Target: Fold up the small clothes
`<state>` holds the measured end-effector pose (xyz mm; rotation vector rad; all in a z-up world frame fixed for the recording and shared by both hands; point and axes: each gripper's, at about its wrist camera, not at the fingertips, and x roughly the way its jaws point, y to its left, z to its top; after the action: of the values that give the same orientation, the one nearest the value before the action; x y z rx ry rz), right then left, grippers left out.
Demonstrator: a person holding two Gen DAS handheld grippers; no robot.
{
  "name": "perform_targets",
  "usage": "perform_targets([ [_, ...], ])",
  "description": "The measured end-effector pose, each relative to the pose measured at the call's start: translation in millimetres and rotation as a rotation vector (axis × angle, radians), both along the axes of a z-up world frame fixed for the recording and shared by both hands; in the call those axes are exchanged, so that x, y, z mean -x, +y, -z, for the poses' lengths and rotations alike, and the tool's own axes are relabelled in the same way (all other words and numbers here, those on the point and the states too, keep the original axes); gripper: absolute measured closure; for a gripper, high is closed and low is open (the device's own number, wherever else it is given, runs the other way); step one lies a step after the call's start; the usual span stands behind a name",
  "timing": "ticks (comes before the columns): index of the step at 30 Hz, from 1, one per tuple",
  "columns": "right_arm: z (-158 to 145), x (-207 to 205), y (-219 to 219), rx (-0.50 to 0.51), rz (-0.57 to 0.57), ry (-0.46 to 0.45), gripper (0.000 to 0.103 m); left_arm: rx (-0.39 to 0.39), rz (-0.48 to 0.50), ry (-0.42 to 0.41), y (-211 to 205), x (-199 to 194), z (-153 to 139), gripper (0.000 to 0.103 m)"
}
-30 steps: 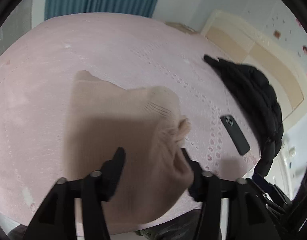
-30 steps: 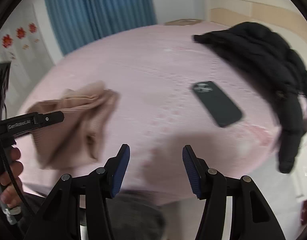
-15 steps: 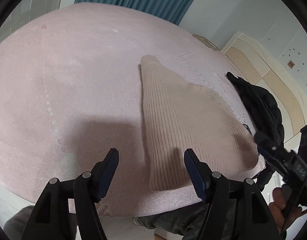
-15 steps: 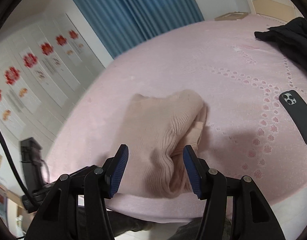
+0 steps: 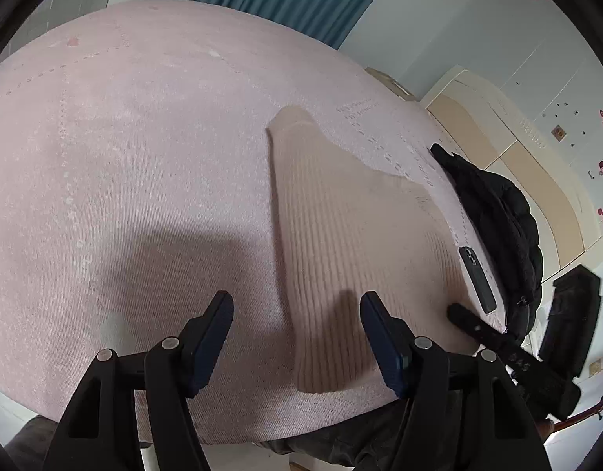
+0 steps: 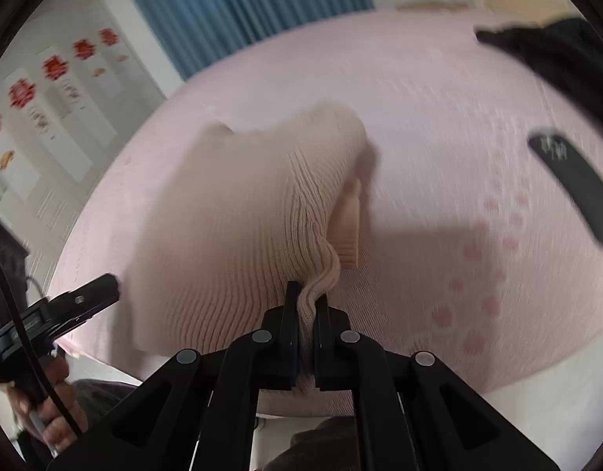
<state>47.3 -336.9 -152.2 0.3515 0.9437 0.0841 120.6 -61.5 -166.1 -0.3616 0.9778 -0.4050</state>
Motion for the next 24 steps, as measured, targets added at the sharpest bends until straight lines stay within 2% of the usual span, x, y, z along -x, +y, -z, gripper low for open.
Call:
perform_targets([
  [3,-19.8,-0.9,-3.2,-0.02,0.019,-0.069,0.085,0.026,-0.009,-0.011,4.0,-1.8,-2.5,0.039],
  [4,-23.2,-4.7,-4.4,-0.022,0.028,-0.089,0.077,0.045,-0.011,-0.006,5.5,-3.9,-0.8,0.039],
  [6,-24.7,-21.4,-2.7,-0.005,0.039,-0.082,0.074,0.069,-0.015,0.015,5.3,-8.3,1.7,0.039],
  [8,-19.6,-41.5,2.5,0.017,0.031,-0.034,0.074,0.063,-0.014,0.023,-0.7,-10.2,2.5,0.039],
  [9,-18.2,-48.5,5.1,0.035,0.026,-0.015,0.086,0.046,-0.013,0.026,-3.6,-11.5,3.9,0.039],
  [10,-18.7,-49.4,5.6,0.043,0.016,-0.021,0.089,0.019,-0.016,0.039,-7.8,-13.4,6.8,0.039],
  [13,-39.5,-21.8,2.7,0.016,-0.033,-0.206,0.09,0.021,-0.005,0.061,-11.6,-14.2,13.8,0.038],
  [14,-41.7,-15.2,-4.3,-0.012,-0.033,-0.24,0.09,0.034,0.0,0.065,-11.4,-14.2,15.4,0.038],
  [15,-37.9,-14.5,-9.9,-0.025,-0.021,-0.229,0.09,0.039,0.004,0.067,-11.6,-14.3,16.0,0.038],
  [18,6.2,-26.1,-21.0,-0.003,0.047,-0.016,0.09,0.029,0.019,0.063,-14.7,-14.1,16.0,0.038],
  [20,11.0,-22.9,-26.3,-0.045,0.074,-0.009,0.084,0.003,0.022,0.058,-17.4,-12.9,13.7,0.039],
  [22,5.3,-19.9,-29.5,-0.053,0.104,-0.024,0.056,-0.009,0.023,0.044,-16.5,-11.1,10.1,0.039],
  [24,1.6,-23.3,-29.5,-0.059,0.103,-0.027,0.054,0.003,0.024,0.041,-14.0,-12.0,6.9,0.039],
])
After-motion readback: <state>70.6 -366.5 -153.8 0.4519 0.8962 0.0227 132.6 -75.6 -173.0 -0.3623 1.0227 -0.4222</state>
